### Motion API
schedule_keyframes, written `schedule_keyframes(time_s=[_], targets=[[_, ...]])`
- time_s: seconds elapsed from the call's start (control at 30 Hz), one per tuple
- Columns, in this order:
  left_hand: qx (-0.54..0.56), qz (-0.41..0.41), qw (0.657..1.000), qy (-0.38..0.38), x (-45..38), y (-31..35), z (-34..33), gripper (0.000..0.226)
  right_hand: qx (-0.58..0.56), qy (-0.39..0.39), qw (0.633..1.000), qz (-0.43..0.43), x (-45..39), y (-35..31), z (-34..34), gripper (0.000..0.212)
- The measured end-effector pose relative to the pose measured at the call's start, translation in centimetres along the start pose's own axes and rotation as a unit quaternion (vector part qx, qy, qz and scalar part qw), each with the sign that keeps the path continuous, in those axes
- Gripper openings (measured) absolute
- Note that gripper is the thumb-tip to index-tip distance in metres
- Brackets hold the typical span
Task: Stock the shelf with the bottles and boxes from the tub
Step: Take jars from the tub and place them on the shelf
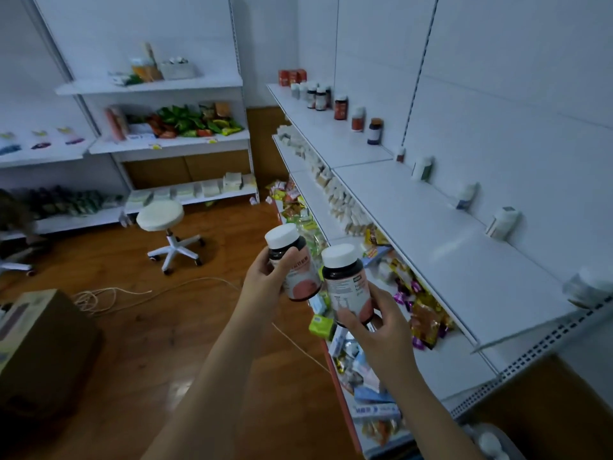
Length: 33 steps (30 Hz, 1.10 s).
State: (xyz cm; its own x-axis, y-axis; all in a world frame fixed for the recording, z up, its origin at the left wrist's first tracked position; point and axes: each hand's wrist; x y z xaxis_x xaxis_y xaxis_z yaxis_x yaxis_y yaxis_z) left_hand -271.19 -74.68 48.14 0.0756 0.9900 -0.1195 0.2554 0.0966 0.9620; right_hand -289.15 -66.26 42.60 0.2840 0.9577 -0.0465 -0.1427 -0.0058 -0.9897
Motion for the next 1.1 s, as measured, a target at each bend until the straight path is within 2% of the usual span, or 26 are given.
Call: schedule_keyframes(time_s=[0.17, 0.37, 0.67, 0.87, 1.1], targets=[[-0.011, 0.001, 1.0, -0.005, -3.6, -0.3, 1.5, 0.045, 0.025, 0.011, 1.0, 0.012, -3.7, -0.8, -1.9, 0.047], [-0.043, -0.01, 0.999, -0.021, -10.5, -1.1, 3.3, 0.037, 0.041, 0.02, 0.999, 0.012, -11.3, -0.2, -4.6, 0.066], [-0.088, -0.01, 0.996, -0.023, -27.2, -0.3, 4.3, 0.029, 0.012, 0.032, 0.999, 0.008, -26.9, -0.7, -9.8, 0.062], [-0.096, -0.003, 0.995, -0.006, -36.5, -0.9, 6.3, 0.043, 0.015, 0.015, 1.0, 0.01, -36.6, -1.8, -13.5, 0.063], [-0.092, 0.024, 0.995, -0.003, -45.8, -3.0, 9.8, 0.032, 0.031, 0.027, 0.999, -0.018, -45.1, -1.8, -18.3, 0.054]])
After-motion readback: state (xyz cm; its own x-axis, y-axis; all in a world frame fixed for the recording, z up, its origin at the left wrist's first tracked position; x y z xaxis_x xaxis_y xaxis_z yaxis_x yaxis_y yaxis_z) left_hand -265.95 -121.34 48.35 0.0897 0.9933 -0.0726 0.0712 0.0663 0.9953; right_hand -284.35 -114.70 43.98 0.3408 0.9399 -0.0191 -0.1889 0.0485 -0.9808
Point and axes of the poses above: each hand's wrist, its own x-axis away from the middle knuckle, its own z-axis out of the back of the hand, y = z × x, and after that the axes turned 11 degrees about -z, right-handed
